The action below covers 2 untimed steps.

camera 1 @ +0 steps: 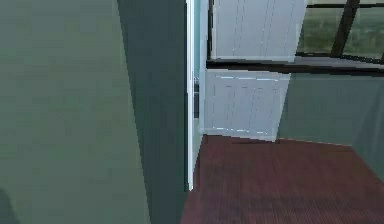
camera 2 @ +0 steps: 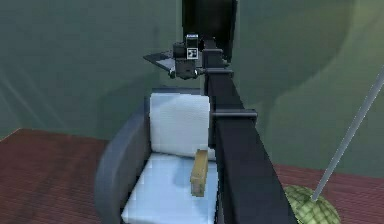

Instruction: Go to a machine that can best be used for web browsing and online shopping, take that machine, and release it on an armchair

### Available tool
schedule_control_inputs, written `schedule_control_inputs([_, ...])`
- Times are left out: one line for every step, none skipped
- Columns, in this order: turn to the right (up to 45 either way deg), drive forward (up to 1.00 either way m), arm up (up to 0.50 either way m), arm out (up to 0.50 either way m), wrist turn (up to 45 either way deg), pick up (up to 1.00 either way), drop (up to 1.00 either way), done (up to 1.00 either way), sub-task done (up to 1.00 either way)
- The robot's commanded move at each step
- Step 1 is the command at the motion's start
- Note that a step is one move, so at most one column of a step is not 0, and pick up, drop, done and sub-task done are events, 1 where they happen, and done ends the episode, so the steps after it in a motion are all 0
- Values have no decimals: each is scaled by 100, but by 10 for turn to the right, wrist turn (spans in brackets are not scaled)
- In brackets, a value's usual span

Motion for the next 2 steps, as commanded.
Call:
schedule_control_inputs([0, 0, -50, 0, 0, 0, 0, 0, 0])
schedule_control_inputs([0, 0, 0, 0, 0, 0, 100, 0, 0])
